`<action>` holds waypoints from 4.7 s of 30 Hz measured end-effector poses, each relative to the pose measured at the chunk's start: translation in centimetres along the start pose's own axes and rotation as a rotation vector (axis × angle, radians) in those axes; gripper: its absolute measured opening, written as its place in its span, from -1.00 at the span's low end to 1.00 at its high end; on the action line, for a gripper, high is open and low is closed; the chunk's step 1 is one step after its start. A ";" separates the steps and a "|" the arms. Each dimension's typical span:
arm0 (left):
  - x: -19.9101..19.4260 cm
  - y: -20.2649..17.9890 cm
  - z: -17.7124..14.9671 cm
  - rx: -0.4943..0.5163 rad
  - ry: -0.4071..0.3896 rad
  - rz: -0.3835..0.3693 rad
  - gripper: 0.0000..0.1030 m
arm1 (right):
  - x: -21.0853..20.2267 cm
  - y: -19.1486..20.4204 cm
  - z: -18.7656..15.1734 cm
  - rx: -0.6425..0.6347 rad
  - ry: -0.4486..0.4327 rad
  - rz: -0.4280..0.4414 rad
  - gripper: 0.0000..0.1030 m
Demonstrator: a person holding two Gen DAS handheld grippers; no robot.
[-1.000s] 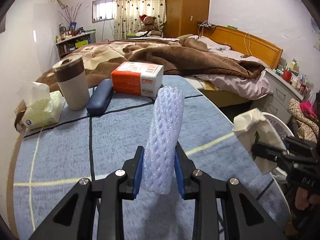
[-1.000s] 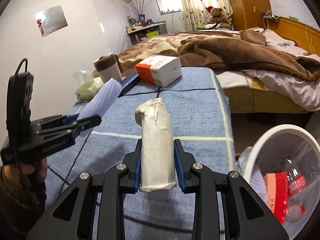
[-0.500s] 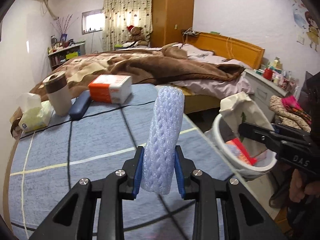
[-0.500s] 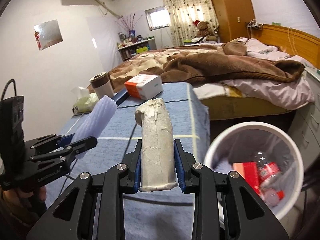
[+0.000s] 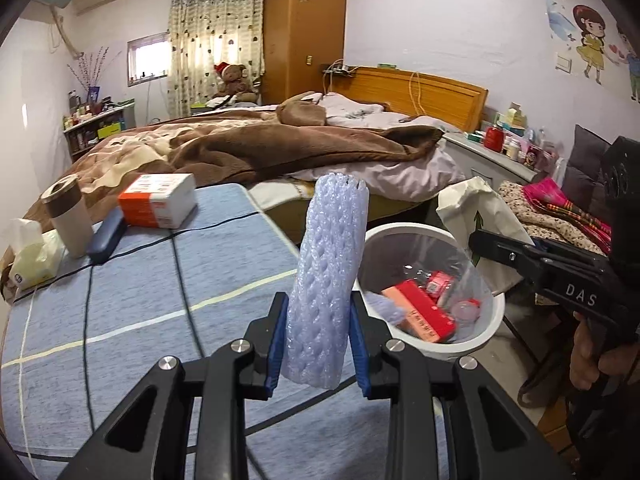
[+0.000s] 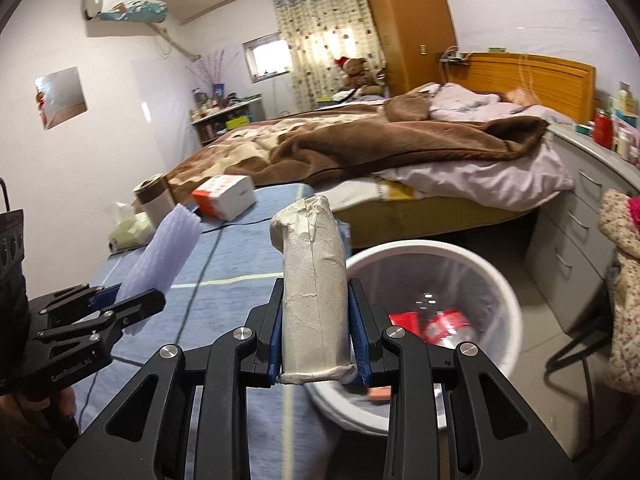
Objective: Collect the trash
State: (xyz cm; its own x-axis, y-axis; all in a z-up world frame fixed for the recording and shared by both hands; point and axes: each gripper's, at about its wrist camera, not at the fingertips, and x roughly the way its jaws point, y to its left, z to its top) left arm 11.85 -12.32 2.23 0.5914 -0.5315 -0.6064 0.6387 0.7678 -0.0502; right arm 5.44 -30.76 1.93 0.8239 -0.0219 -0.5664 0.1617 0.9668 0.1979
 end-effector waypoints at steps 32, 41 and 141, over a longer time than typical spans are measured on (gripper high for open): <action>8.9 -10.3 0.5 0.051 0.125 -0.061 -0.39 | 3.7 -9.1 -1.3 0.039 0.143 -0.174 -0.40; 9.3 -9.8 0.5 0.010 0.125 -0.049 0.26 | 4.6 -9.4 -1.4 0.016 0.174 -0.177 0.00; -8.5 -3.5 -9.2 -0.204 -0.128 0.435 0.57 | -5.1 3.7 -7.3 -0.094 -0.128 -0.095 0.16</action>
State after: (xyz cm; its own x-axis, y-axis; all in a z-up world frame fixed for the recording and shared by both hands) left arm 0.02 -7.21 0.22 0.8456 -0.1761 -0.5040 0.2176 0.9757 0.0241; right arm -2.13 -25.21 -0.30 0.8706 -0.1409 -0.4713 0.1956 0.9783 0.0688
